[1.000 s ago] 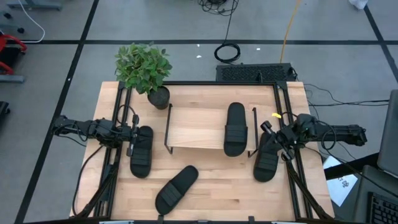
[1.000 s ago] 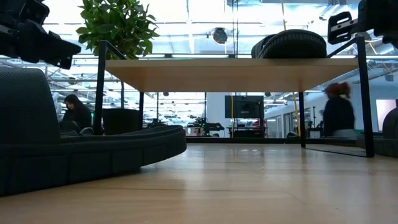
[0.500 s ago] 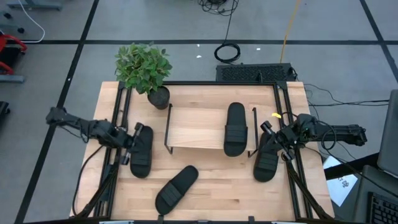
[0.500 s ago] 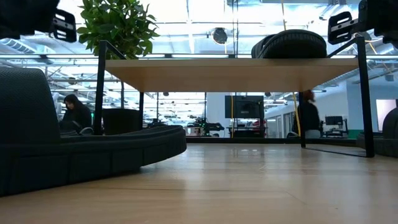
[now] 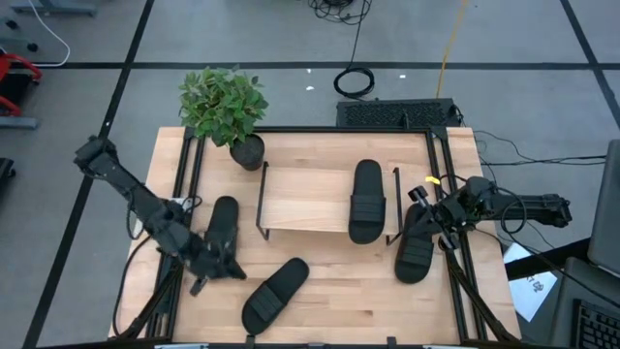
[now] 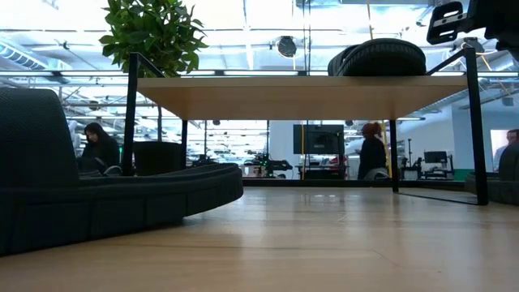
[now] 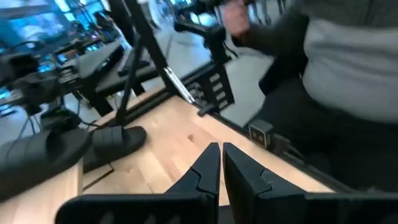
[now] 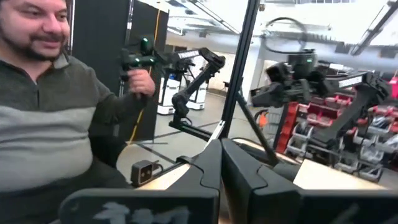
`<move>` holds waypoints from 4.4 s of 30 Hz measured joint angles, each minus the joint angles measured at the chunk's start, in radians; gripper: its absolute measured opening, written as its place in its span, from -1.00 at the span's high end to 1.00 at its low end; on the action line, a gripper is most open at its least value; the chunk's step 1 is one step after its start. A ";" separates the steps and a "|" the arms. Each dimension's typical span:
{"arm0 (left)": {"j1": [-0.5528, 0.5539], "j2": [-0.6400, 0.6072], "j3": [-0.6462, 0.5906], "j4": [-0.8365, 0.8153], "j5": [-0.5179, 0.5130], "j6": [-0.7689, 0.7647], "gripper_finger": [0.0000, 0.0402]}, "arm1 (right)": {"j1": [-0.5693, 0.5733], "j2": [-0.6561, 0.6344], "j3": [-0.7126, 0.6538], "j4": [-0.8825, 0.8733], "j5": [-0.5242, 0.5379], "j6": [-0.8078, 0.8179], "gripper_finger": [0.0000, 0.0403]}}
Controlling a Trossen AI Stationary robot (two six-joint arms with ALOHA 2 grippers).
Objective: Pick and place slides into the shelf
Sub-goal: Put the black slide on the shelf
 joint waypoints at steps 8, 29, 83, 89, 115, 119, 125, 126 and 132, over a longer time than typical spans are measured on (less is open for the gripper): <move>-0.083 0.280 0.199 -0.175 -0.337 -0.203 0.87 | 0.000 0.000 0.000 0.003 0.002 -0.010 1.00; -0.366 0.810 0.618 -0.551 -0.869 -0.610 0.87 | 0.000 -0.001 0.000 0.003 0.028 -0.016 1.00; -0.318 0.827 0.535 -0.589 -0.457 -0.938 -0.26 | 0.000 0.002 0.001 0.010 0.056 0.004 1.00; -0.318 0.828 0.491 -0.534 -0.464 -0.817 -0.37 | 0.000 0.002 0.001 0.010 0.056 0.019 1.00; -0.305 1.009 0.566 -0.577 -0.728 -0.527 -0.44 | 0.000 0.054 0.001 0.014 0.132 0.016 1.00; -0.294 1.010 0.566 -0.617 -0.739 -0.551 -0.44 | 0.000 0.064 0.001 0.019 0.131 0.018 1.00; -0.237 1.011 0.566 -0.660 -0.643 -0.720 -0.29 | 0.000 0.065 0.001 0.019 0.131 0.018 1.00; -0.228 1.010 0.567 -0.658 -0.620 -0.730 -0.20 | 0.000 0.066 0.001 0.019 0.131 0.018 1.00; -0.189 1.007 0.569 -0.653 -0.525 -0.752 0.59 | 0.000 0.065 0.001 0.019 0.131 0.018 1.00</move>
